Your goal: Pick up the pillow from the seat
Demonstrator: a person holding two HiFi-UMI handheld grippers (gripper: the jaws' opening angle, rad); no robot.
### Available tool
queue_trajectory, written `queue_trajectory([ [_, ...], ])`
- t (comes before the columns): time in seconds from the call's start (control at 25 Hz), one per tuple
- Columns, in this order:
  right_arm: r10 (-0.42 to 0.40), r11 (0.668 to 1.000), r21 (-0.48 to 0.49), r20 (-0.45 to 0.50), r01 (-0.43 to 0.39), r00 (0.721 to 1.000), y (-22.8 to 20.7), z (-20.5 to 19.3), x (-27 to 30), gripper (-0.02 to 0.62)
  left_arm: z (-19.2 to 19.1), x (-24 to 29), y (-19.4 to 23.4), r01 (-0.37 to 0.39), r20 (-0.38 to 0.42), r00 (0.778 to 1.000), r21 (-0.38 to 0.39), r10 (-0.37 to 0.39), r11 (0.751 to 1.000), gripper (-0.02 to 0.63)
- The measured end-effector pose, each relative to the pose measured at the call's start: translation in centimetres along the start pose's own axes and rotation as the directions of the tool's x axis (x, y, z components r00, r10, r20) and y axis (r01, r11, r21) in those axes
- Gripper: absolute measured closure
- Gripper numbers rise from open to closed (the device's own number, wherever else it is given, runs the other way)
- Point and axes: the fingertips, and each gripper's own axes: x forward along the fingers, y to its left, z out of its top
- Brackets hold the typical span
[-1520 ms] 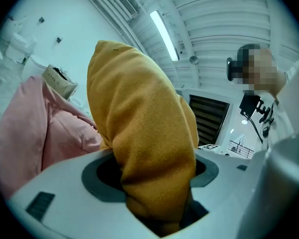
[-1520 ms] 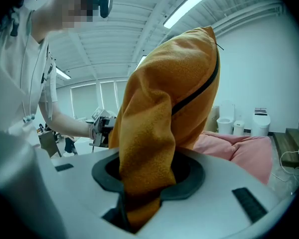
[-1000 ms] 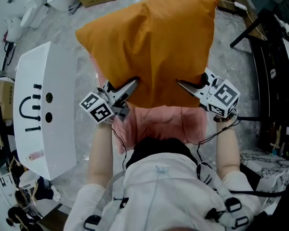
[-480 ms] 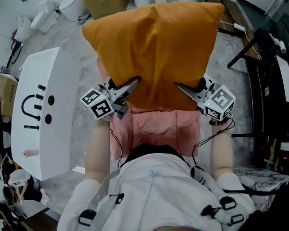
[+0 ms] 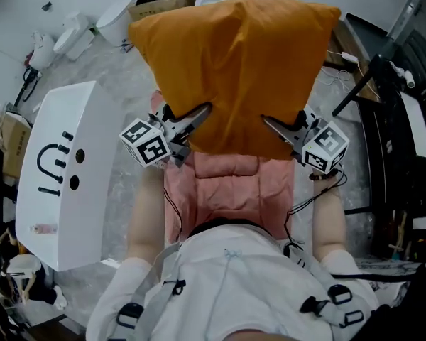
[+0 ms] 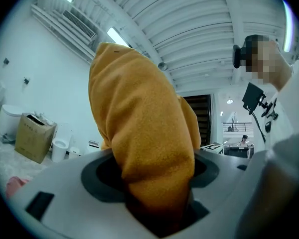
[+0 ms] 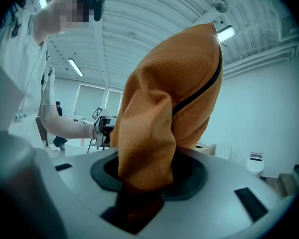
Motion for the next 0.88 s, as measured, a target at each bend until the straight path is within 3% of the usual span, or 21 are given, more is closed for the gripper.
queue_trajectory([
  [0.88,-0.011,0.998,-0.055,0.013,0.012,1.0,1.3,2.3,-0.1,0.417,1.9,-1.1,-1.2,0.021,0.034,0.999,0.023,-0.022,1.0,0.285],
])
